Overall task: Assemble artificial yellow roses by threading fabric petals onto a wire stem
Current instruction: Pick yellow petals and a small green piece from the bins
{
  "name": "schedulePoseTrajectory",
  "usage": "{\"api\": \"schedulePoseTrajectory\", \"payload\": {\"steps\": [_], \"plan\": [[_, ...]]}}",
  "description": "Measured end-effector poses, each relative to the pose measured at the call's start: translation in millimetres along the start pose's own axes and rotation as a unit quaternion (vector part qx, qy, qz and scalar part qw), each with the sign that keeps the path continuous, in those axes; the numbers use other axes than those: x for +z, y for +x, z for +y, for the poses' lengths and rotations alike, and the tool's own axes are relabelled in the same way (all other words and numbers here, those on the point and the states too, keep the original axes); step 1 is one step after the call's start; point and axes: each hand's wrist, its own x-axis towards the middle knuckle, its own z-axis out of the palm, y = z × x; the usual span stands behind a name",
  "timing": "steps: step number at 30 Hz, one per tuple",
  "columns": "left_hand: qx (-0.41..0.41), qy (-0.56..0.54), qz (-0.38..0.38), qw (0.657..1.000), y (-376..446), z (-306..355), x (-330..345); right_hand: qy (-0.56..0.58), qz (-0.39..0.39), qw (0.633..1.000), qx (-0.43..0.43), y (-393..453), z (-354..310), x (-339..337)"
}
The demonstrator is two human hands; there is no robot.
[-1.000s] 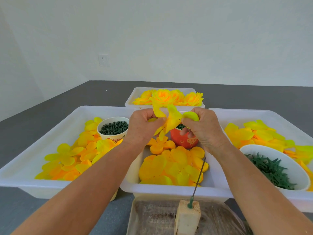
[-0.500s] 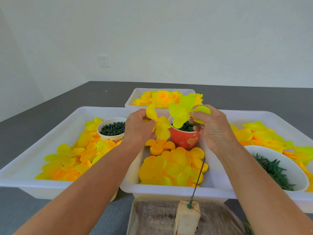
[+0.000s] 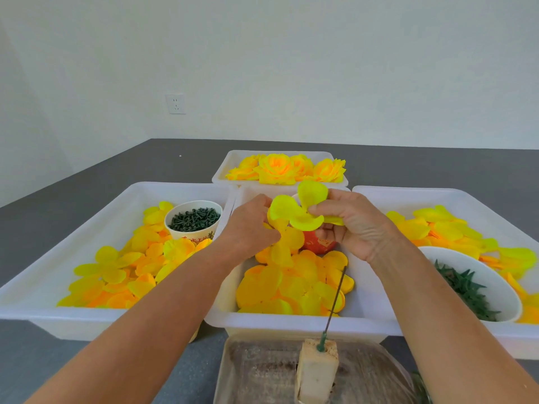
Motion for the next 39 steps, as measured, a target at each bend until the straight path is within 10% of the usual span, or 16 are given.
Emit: {"api": "schedulePoseTrajectory", "payload": {"steps": [10,20,27,39], "plan": [[-0.027,-0.138,0.047,0.989,2,-3,-4,-0.305,-0.053,0.948,0.072,-4,10,-1],[0.041,-0.134,0.092,0.986,-1,3,-2,-0.507,-0.032,0.858,-0.076,-10,-1,15],[0.123,-0.085,0.094,0.984,-1,30,-4,-0.461,0.084,0.867,-0.168,-20,-29,-4],[0.148,-0.197,0.042,0.968,25,89,24,-0.350,0.315,0.882,-0.014,-29,-41,-137]]}}
